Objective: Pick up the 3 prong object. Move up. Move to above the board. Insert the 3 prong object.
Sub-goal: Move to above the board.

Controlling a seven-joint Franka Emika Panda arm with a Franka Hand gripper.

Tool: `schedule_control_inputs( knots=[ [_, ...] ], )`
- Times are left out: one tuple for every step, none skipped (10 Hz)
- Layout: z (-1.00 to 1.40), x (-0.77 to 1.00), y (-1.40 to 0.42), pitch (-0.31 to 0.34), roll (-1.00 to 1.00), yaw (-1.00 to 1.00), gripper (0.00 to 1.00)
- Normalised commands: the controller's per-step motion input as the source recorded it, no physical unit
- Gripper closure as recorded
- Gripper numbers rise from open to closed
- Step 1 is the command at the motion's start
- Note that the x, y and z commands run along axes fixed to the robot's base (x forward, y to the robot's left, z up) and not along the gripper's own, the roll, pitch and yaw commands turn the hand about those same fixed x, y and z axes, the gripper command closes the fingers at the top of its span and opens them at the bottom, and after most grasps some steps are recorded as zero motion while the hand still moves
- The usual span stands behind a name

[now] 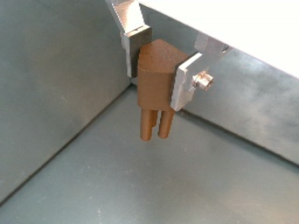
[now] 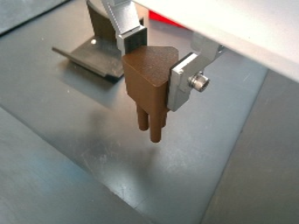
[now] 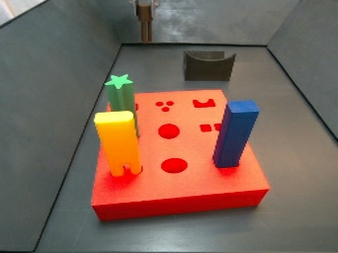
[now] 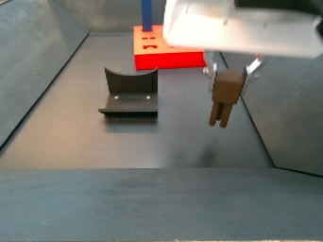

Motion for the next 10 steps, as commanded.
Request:
schedule_control_inputs(
  knots=[
    [1.00, 0.04, 0.05, 0.098, -0.22, 0.31, 1.00],
    [1.00, 0.04, 0.06, 0.114, -0.21, 0.29, 1.00],
    [1.00, 0.04, 0.05, 0.112, -0.19, 0.22, 1.00],
    [1.00, 0.04, 0.05, 0.093, -0.15, 0.13, 1.00],
    [1.00, 0.04, 0.05, 0.083, -0.13, 0.10, 1.00],
    [1.00, 0.03, 0.05, 0.072, -0.10, 0.06, 1.00],
    [1.00, 0.04, 0.05, 0.071, -0.07, 0.04, 1.00],
    [1.00, 0.03, 0.05, 0.079, -0.04, 0.03, 1.00],
    [1.00, 0.03, 0.05, 0.083, -0.03, 0.02, 1.00],
    [1.00, 0.03, 0.04, 0.085, 0.00, 0.02, 1.00]
  ],
)
